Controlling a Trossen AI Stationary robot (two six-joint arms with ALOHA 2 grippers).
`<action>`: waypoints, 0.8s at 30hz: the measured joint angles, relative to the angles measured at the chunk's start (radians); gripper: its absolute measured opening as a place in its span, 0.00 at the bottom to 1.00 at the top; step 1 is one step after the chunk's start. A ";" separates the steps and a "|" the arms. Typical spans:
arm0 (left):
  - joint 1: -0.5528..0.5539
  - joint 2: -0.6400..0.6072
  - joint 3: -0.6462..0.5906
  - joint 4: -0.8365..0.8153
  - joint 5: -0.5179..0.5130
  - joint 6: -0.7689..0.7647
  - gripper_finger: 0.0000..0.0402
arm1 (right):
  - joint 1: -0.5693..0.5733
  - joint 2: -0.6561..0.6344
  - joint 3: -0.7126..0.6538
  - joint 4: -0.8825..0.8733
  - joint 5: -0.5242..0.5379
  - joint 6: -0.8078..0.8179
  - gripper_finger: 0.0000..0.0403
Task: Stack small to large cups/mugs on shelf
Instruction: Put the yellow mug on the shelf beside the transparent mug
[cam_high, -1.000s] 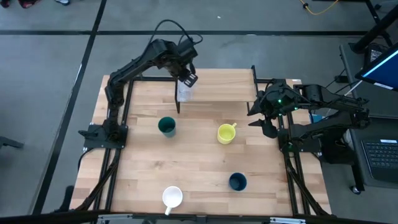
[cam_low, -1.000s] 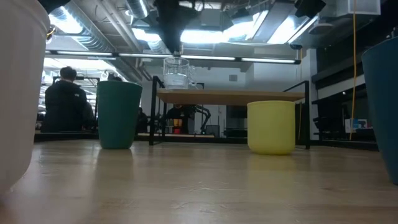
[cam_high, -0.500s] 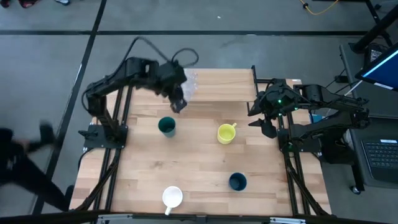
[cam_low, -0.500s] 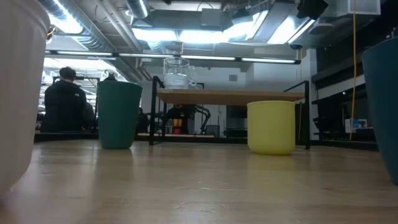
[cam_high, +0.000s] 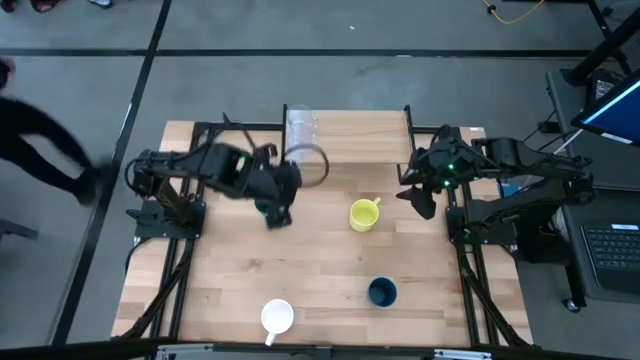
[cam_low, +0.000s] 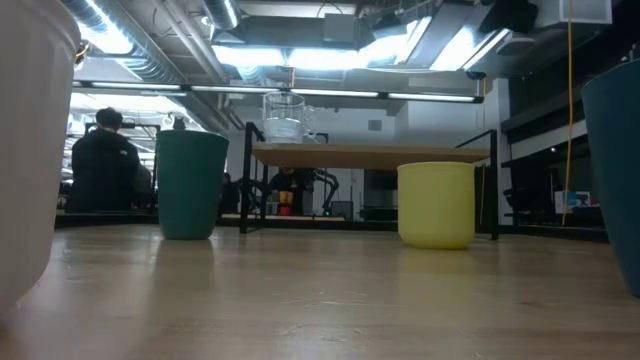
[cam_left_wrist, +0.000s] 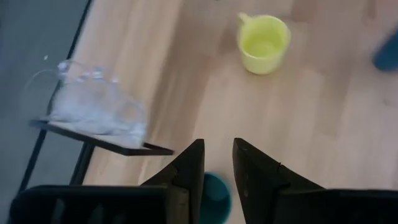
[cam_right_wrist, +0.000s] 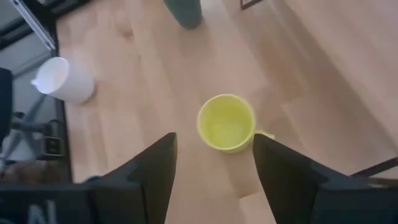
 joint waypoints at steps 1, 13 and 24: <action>-0.018 0.000 -0.006 -0.001 0.000 -0.001 0.19 | 0.013 0.000 0.000 0.000 0.000 0.024 0.53; -0.135 -0.006 -0.011 -0.015 -0.018 0.018 0.19 | 0.157 0.000 0.000 0.003 0.163 0.221 0.53; -0.099 -0.135 -0.096 -0.012 -0.011 0.119 0.19 | 0.212 0.001 0.000 0.003 0.184 0.276 0.53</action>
